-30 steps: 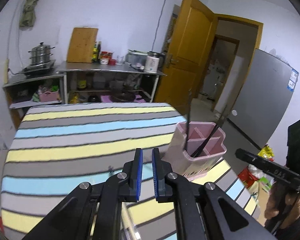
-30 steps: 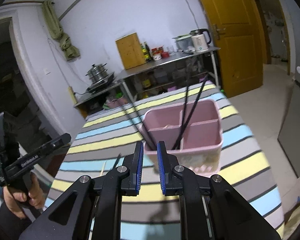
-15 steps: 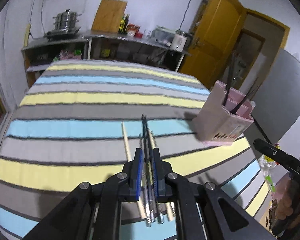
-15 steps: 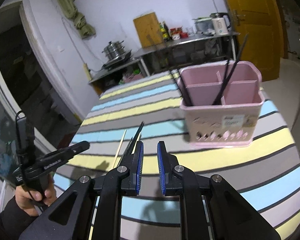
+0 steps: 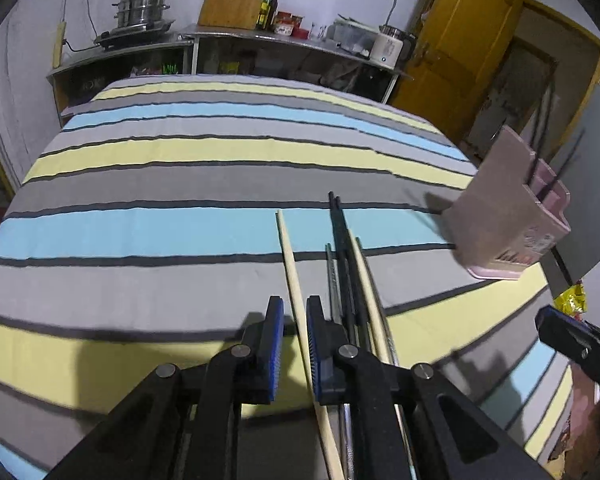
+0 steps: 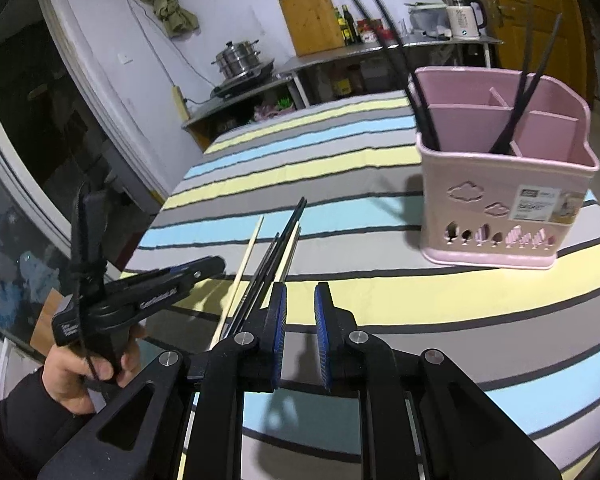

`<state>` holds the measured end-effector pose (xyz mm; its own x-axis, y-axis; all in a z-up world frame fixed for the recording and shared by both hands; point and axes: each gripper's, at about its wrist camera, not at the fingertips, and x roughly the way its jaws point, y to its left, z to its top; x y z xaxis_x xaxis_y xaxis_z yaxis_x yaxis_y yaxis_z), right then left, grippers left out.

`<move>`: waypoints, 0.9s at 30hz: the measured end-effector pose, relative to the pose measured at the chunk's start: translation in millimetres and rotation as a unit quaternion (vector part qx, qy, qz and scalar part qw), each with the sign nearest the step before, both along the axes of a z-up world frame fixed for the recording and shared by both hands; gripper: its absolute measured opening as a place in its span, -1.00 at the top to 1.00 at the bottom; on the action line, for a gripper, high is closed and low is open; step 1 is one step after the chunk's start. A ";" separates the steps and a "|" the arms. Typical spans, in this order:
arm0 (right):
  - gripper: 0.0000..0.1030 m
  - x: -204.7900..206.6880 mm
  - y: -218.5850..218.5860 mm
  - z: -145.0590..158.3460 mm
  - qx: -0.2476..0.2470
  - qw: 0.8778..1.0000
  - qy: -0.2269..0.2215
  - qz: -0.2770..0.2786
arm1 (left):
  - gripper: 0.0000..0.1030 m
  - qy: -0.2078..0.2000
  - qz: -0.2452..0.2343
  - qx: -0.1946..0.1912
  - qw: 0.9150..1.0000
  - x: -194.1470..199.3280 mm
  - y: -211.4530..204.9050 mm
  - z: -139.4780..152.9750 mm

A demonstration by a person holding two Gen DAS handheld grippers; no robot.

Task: Organize utensils
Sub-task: 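Move both open tools back toward the remaining wooden and black chopsticks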

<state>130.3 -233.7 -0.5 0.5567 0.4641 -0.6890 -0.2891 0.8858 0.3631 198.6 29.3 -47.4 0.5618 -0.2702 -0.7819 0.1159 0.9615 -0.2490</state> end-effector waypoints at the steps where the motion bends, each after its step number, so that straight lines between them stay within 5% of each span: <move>1: 0.72 2.7 3.8 -2.7 -0.002 1.000 0.003 0.002 | 0.79 0.002 0.000 0.002 1.000 3.8 -0.7 -2.9; 16: 0.72 39.5 38.6 -39.2 -0.022 0.999 0.040 0.017 | 0.63 -0.028 -0.015 0.066 0.997 32.2 -15.4 -18.4; 19: 0.72 42.3 39.4 -40.9 -0.022 0.999 0.043 0.017 | 0.80 -0.034 -0.013 0.078 0.996 29.3 -13.2 -19.0; 27: 0.72 55.3 46.9 -45.5 -0.026 0.998 0.047 0.023 | 0.84 -0.024 0.020 0.053 0.998 19.1 17.6 -17.6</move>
<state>185.6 -186.8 -46.0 0.4673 0.4500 -0.7610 -0.2964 0.8907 0.3447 217.7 46.9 -65.0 0.6074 -0.1648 -0.7771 0.0862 0.9861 -0.1417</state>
